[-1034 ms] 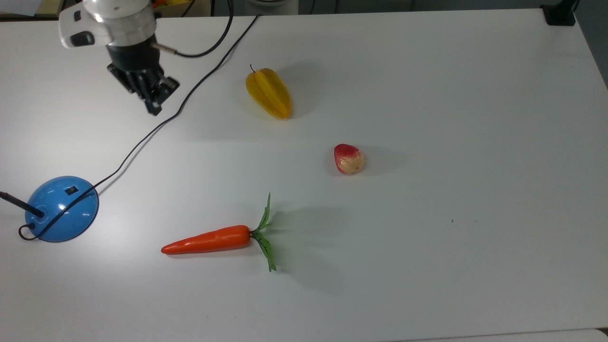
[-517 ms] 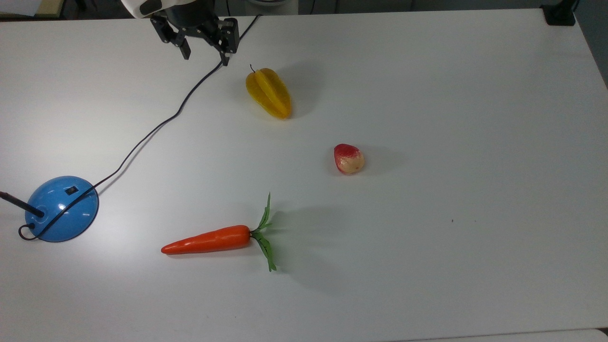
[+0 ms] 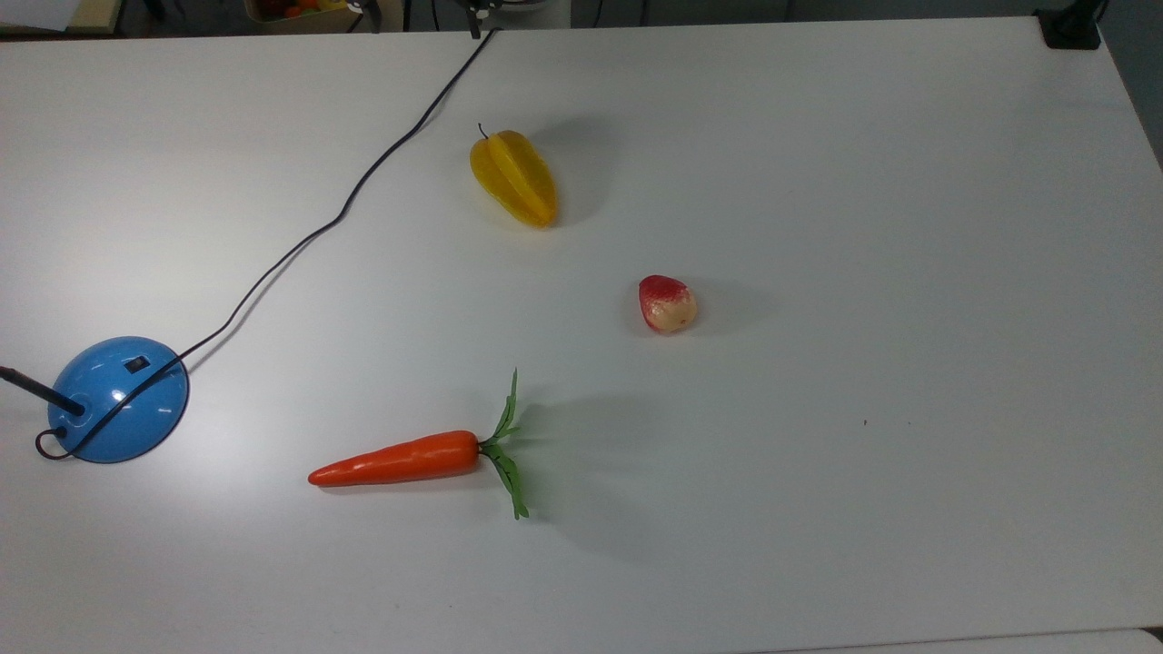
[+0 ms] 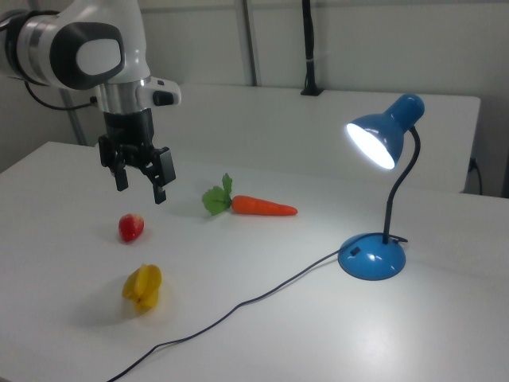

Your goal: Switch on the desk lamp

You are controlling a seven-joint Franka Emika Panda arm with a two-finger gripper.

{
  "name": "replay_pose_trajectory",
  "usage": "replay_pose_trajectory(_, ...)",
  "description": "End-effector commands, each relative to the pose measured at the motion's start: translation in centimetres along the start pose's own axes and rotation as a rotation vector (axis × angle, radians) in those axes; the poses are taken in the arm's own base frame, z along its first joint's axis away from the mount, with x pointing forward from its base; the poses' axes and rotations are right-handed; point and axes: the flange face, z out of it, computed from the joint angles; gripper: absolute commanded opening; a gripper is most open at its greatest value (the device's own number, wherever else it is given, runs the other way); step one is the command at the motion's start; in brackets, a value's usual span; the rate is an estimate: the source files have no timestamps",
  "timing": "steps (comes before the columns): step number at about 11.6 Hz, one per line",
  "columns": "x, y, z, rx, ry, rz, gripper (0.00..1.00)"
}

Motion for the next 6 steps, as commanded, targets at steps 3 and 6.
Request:
replay_pose_trajectory(3,1.3,3.6,-1.0,0.005,0.072,0.030,1.00)
replay_pose_trajectory(6,1.2,4.4,-0.9,0.005,0.071,0.055,1.00)
